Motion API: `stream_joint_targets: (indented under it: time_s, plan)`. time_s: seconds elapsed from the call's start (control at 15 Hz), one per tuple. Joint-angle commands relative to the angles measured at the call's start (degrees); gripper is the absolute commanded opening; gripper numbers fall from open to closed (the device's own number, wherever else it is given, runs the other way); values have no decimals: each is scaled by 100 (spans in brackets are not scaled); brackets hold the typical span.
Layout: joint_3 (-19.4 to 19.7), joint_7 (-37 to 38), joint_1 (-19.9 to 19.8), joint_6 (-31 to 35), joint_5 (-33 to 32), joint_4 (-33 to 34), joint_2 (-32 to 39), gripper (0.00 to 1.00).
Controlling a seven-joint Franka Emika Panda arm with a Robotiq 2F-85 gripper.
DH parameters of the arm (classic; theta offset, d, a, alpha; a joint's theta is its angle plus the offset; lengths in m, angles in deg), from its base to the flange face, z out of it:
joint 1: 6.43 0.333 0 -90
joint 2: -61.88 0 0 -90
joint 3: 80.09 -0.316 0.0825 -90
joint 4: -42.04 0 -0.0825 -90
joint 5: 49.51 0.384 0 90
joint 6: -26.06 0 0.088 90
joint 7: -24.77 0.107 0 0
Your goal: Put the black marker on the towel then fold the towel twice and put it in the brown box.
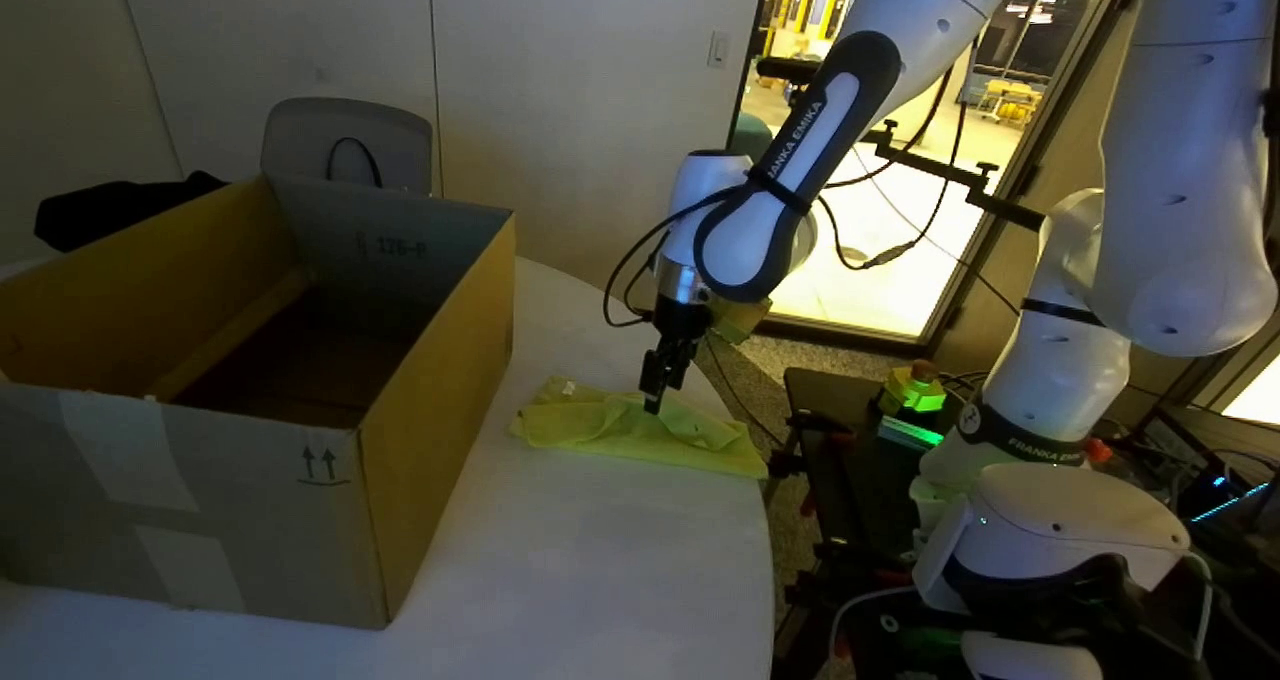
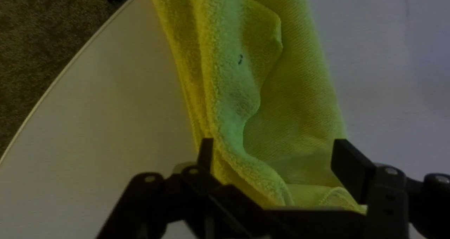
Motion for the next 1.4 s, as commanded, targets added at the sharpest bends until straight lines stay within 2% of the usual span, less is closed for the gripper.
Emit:
stream_joint_targets:
  time_s: [0.0,0.33,0.87,1.33]
  plan:
    - [-287,-683,-109,54,42,141,180,100]
    - [-243,-912,51,126,-540,58,462,100]
    - [-430,-1235,-112,132,-773,102,795,100]
    - [-302,-1052,15,637,-1082,272,1313,100]
